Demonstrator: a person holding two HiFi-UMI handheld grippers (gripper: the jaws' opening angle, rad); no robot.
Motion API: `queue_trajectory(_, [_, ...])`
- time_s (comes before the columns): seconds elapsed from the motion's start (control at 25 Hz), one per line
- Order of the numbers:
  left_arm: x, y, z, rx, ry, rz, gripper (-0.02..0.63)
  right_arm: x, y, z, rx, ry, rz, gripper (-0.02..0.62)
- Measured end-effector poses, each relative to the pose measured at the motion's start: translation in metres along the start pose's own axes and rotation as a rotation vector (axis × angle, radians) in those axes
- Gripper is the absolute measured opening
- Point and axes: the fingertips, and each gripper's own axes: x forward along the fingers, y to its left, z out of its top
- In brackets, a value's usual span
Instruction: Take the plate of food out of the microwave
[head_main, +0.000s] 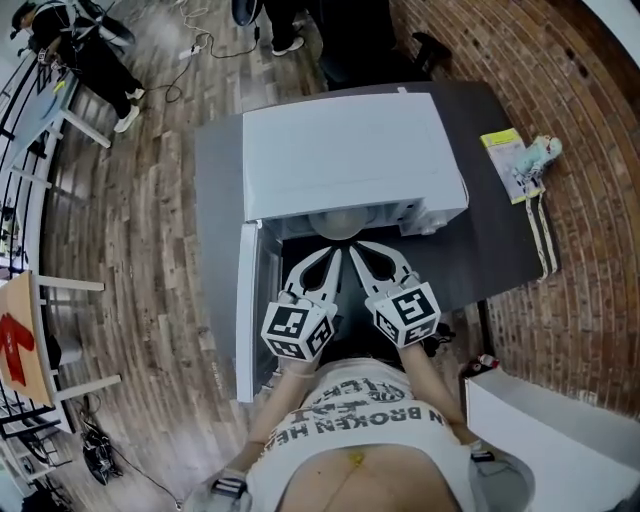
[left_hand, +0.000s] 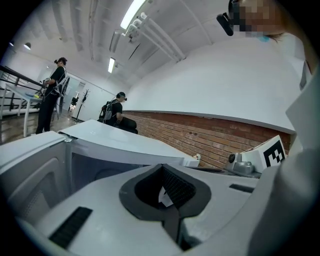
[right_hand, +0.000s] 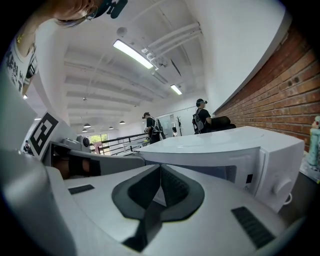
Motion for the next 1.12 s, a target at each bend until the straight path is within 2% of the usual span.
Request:
queue_trajectory(0.32, [-0.003,0.013,-0.003,-0.017,0.009,-0.038,0.007,0.014,0.011,-0.004,-0.033,0.019,-0.031,0.008])
queue_trajectory(0.56, [0.003,0.015,-0.004,-0.019,0.014,-0.047,0.007,0.010,0.001,-0.006,-0.041,0.027,-0.053,0.008])
queue_trajectory(1.12, [0.012,0.033,-0.001,-0.023,0.011,0.030,0.006,0.025,-0.011,0.001,-0.040,0.030,0.008,0.008])
